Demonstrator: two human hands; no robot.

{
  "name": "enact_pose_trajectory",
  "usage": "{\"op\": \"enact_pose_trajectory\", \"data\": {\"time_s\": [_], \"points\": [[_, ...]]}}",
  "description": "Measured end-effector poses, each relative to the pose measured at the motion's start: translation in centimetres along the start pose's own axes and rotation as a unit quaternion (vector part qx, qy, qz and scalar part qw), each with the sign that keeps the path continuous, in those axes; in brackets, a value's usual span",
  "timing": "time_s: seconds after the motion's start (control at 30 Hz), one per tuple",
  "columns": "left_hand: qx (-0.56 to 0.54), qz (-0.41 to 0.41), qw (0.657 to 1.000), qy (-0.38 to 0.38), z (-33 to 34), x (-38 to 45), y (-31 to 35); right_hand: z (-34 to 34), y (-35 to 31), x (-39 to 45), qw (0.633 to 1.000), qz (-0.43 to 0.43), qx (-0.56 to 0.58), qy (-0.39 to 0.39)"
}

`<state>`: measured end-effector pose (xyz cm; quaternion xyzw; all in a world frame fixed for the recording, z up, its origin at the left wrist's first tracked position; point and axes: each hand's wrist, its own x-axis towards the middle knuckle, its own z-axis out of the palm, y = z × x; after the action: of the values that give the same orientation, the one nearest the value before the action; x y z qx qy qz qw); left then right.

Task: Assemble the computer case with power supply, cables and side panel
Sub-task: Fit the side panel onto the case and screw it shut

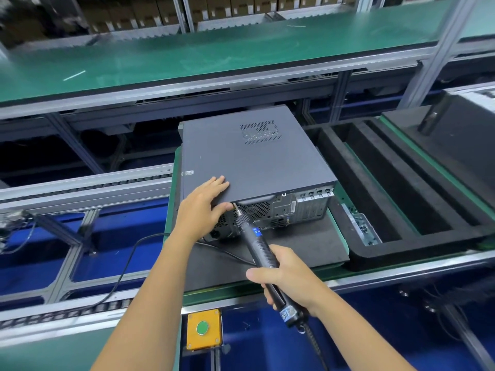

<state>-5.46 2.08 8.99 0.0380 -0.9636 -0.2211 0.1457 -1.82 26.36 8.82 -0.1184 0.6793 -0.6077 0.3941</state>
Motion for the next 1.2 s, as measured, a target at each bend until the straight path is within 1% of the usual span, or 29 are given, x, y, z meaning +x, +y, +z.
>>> {"op": "enact_pose_trajectory", "data": {"time_s": [0.07,0.13,0.2,0.27,0.43,0.5,0.6,0.67,0.73,0.77,0.83,0.9,0.93,0.97,1.0,1.2], "points": [[-0.082,-0.013,0.997,-0.003,-0.5,0.0,0.0,-0.1,0.1,-0.1,1.0,0.002,0.0,-0.001],[-0.135,-0.005,0.991,0.018,-0.9,-0.2,0.0,-0.2,0.3,-0.3,1.0,0.006,0.0,-0.006],[-0.137,0.011,0.99,0.04,-1.1,-0.4,0.2,-0.1,0.6,-0.5,1.0,0.01,-0.004,-0.013],[-0.125,0.021,0.991,0.042,-1.3,-0.6,0.4,0.1,0.8,-0.7,1.0,0.014,-0.011,-0.022],[-0.114,0.018,0.993,-0.01,-2.4,-1.1,0.4,0.4,0.7,-1.1,0.999,0.005,-0.013,-0.037],[-0.129,-0.001,0.992,-0.001,-2.7,-1.5,0.6,0.3,0.4,-1.3,0.999,-0.004,-0.012,-0.043],[-0.202,-0.041,0.978,0.011,-2.7,-1.9,1.6,0.0,-0.3,-1.5,0.998,-0.017,-0.006,-0.054],[-0.216,-0.072,0.974,-0.002,-2.7,-1.6,2.2,-0.1,-0.6,-1.7,0.998,-0.022,-0.004,-0.065],[-0.267,-0.105,0.957,-0.037,-2.7,-1.3,2.4,-0.1,-0.7,-1.8,0.997,-0.027,-0.004,-0.069],[-0.31,-0.123,0.942,-0.048,-2.6,-1.1,2.5,-0.1,-0.7,-1.9,0.997,-0.028,-0.005,-0.069],[-0.407,-0.164,0.897,-0.052,-2.4,-1.1,2.4,-0.2,-0.7,-2.0,0.997,-0.029,-0.01,-0.069],[-0.497,-0.209,0.841,-0.053,-2.1,-1.3,2.2,-0.4,-0.6,-2.1,0.997,-0.031,-0.013,-0.071],[-0.526,-0.227,0.817,-0.056,-2.0,-1.3,2.2,-0.5,-0.6,-2.1,0.997,-0.032,-0.015,-0.071],[-0.544,-0.24,0.802,-0.058,-1.9,-1.4,2.1,-0.7,-0.5,-2.1,0.997,-0.033,-0.019,-0.07],[-0.551,-0.247,0.795,-0.058,-1.9,-1.4,2.0,-0.8,-0.5,-2.0,0.997,-0.032,-0.023,-0.068],[-0.549,-0.263,0.793,-0.024,-1.7,-1.1,2.5,-1.2,-0.2,-2.1,0.997,-0.029,-0.029,-0.062]]}}
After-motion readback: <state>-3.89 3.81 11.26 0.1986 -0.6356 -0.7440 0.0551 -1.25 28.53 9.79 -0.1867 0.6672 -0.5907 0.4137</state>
